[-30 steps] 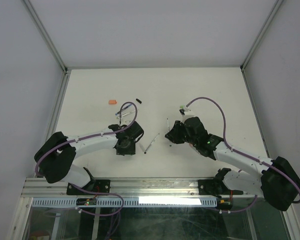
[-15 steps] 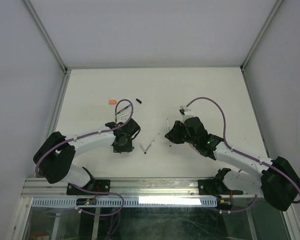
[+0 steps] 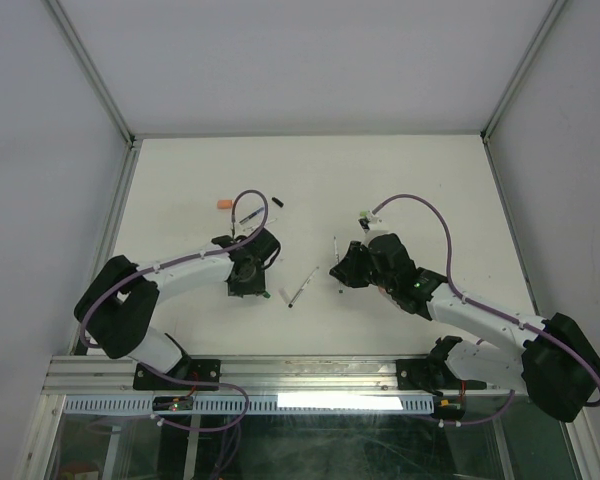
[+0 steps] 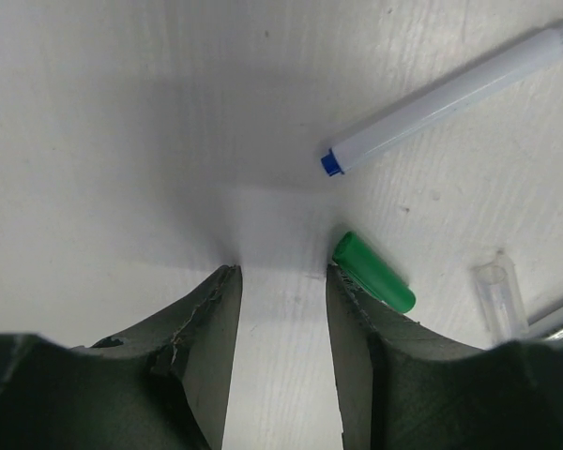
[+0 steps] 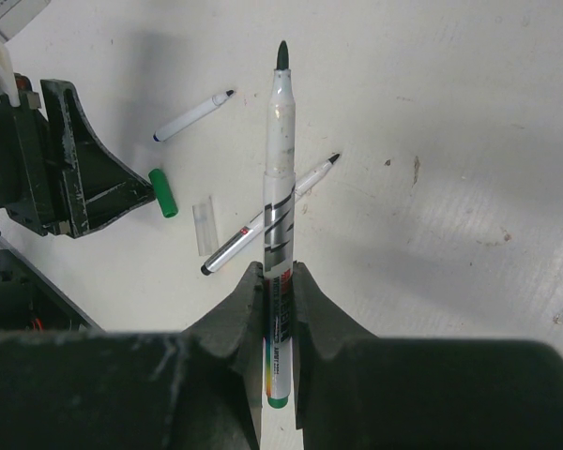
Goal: Insert the pens into the pen caps
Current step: Move the pen cap to the center of the board, then insert the pen cap onto the pen.
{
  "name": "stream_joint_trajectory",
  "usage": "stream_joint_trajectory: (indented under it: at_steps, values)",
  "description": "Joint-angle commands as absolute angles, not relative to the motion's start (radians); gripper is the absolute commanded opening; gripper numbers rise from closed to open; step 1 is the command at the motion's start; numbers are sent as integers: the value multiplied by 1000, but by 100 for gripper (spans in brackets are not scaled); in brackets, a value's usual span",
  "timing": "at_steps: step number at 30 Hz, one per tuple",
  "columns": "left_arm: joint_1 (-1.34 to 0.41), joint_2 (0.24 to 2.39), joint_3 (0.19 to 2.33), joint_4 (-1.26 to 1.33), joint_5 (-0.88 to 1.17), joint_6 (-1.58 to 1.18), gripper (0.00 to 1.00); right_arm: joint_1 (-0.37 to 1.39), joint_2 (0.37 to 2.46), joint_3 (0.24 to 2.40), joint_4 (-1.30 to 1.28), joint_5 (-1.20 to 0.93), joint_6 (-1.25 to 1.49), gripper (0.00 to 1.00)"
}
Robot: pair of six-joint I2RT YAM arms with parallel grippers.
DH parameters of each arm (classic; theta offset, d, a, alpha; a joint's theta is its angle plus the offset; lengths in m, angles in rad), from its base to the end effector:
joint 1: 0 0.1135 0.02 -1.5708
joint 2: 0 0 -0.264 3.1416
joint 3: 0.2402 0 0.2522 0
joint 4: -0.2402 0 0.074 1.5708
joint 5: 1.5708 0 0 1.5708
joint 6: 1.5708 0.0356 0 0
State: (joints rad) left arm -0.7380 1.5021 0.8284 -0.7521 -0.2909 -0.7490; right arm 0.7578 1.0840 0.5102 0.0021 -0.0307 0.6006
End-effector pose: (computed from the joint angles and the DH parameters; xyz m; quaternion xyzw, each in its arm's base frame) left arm 0.1891 -0.1582 0.1640 -0.0159 0.9868 0.0579 0.1506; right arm 0.1641 0.1568 0.2050 -0.0762 0.8744 0.3114 0.3642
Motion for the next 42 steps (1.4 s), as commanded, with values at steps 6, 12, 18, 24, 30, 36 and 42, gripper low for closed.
stream_joint_trajectory:
  at_steps: [6, 12, 18, 24, 30, 36, 42]
  values:
    - [-730, 1562, 911, -683, -321, -700, 42, 755, 1043, 519, 24, -14, 601, 0]
    - [-728, 1505, 927, -735, -369, -717, 41, 755, 1037, 516, 24, -8, 601, 0]
    - [-729, 1469, 980, -736, -322, -725, 43, 755, 1048, 518, 29, -13, 599, 0]
    - [-739, 1511, 983, -708, -279, -722, 44, 755, 1051, 522, 33, -18, 599, 0]
    - [-748, 1540, 976, -680, -253, -730, 45, 755, 1041, 514, 25, -11, 595, 0]
    - [-761, 1568, 975, -671, -244, -733, 45, 756, 1040, 514, 27, -14, 597, 0]
    - [-767, 1591, 957, -670, -244, -738, 44, 755, 1034, 508, 26, -12, 597, 0]
